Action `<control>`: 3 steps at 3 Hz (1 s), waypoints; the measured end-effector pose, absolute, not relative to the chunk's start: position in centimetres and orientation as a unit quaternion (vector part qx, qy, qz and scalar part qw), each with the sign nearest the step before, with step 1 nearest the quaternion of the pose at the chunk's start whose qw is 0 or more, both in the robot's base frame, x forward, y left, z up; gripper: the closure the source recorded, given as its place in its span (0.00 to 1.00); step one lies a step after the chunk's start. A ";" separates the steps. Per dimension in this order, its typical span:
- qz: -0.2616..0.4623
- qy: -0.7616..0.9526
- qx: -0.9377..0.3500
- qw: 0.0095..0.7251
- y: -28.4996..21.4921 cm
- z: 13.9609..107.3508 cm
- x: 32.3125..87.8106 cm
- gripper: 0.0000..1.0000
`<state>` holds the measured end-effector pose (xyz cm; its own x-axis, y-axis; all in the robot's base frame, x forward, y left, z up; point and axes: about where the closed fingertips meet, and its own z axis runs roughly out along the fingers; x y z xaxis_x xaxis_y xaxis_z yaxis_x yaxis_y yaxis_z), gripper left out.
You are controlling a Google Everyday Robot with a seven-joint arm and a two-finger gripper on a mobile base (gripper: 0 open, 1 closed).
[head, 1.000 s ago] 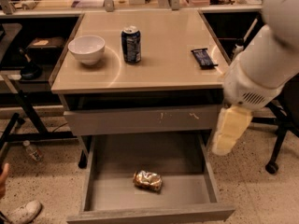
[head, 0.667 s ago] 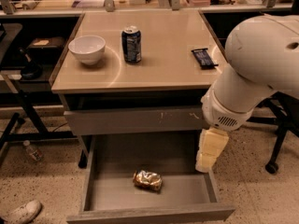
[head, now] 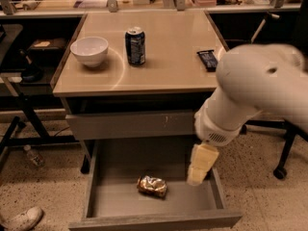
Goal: Pick orange can from middle drawer and place on counter
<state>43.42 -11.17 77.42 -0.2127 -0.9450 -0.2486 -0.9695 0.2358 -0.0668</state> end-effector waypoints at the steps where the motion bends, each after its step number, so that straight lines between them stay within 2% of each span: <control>1: 0.092 0.782 -0.602 0.132 -7.8 70.8 45.2 0.00; 2: 0.109 0.785 -0.592 0.147 -5.4 66.2 47.1 0.00; 3: 0.109 0.785 -0.592 0.147 -5.4 66.1 47.1 0.00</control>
Offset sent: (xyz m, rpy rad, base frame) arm 0.0573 0.0843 -0.1724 0.1768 0.0500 -0.0553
